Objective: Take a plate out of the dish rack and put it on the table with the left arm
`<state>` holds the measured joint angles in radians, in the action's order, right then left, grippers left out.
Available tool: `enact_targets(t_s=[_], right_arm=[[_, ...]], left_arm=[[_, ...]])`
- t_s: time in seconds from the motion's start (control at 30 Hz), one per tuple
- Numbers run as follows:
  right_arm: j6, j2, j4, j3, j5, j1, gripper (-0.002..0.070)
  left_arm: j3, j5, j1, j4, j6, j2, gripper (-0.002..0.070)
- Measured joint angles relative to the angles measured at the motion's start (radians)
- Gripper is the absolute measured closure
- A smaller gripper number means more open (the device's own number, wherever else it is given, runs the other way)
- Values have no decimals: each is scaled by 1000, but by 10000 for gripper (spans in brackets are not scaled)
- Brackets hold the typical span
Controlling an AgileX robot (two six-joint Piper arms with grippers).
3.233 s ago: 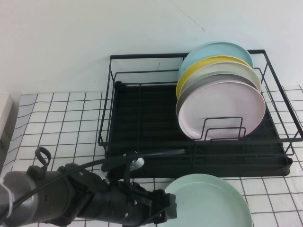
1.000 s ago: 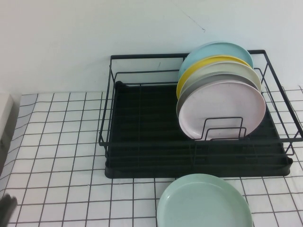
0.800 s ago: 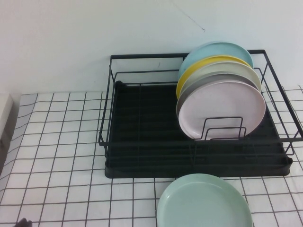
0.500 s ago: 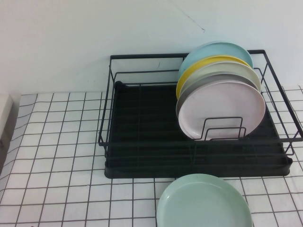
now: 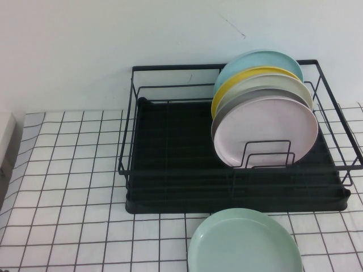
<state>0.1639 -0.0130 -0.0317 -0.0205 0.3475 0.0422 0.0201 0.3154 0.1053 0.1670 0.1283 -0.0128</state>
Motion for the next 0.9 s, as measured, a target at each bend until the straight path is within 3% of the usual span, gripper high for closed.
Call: enact_targets(t_s=[0.1, 0.23, 0.9], right_arm=[[0, 0, 0, 0, 0, 0, 679], [0, 0, 0, 0, 0, 0, 679], [0, 0, 0, 0, 0, 0, 679]], left_arm=[[0, -5, -2, -88, -96, 0, 677], [0, -5, -2, -110, -97, 0, 677], [0, -5, 16, -19, -8, 0, 677]])
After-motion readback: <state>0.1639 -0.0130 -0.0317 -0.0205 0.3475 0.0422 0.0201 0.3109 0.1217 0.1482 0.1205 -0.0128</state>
